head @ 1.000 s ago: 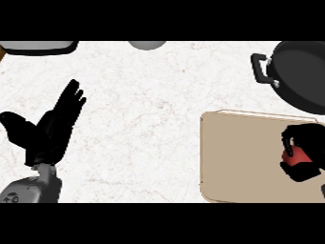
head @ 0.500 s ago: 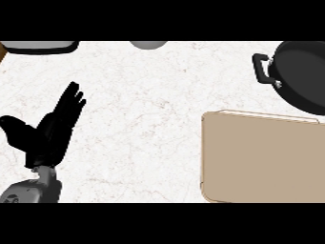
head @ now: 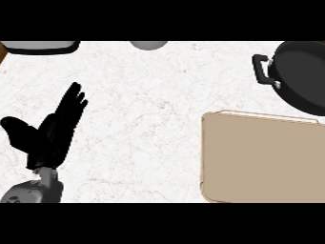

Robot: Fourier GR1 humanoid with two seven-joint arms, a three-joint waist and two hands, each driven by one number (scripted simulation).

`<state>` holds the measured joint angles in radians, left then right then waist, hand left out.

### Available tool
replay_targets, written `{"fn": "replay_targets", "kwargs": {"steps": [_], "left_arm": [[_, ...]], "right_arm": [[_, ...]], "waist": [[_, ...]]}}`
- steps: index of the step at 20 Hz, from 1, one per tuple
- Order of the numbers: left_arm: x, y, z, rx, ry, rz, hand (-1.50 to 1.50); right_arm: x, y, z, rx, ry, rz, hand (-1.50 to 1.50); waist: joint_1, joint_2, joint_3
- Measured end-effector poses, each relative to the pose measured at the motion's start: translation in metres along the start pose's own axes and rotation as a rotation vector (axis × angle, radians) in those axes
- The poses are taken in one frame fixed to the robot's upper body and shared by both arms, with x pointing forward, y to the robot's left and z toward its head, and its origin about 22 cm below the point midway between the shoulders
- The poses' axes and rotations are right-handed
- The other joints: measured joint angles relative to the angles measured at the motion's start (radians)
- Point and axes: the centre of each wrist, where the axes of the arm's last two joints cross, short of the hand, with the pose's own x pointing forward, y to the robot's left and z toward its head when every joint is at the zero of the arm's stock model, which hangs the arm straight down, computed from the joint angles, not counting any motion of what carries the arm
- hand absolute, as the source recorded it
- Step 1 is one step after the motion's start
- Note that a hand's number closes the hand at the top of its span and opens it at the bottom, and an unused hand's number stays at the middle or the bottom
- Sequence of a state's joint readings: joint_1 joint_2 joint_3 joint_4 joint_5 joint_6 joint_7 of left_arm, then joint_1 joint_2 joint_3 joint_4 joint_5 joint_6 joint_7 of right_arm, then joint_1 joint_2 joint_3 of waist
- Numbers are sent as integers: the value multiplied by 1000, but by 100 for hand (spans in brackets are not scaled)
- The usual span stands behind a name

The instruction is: Pick the bell pepper from the tray and place it in the pot

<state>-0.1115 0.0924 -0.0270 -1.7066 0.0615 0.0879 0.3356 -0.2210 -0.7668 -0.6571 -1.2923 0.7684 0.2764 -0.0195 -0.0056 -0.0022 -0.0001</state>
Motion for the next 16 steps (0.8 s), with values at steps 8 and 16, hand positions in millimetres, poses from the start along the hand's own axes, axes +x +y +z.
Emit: {"fn": "replay_targets", "kwargs": {"steps": [8, 16], "left_arm": [[-3, 3, -2, -7, -4, -2, 0], [4, -3, -7, -17, -5, -7, 0]], "right_arm": [[45, -61, -7, -145, -192, -121, 150], [99, -77, -37, -130, -181, -190, 150]], "waist": [[8, 1, -1], [19, 4, -1]]}}
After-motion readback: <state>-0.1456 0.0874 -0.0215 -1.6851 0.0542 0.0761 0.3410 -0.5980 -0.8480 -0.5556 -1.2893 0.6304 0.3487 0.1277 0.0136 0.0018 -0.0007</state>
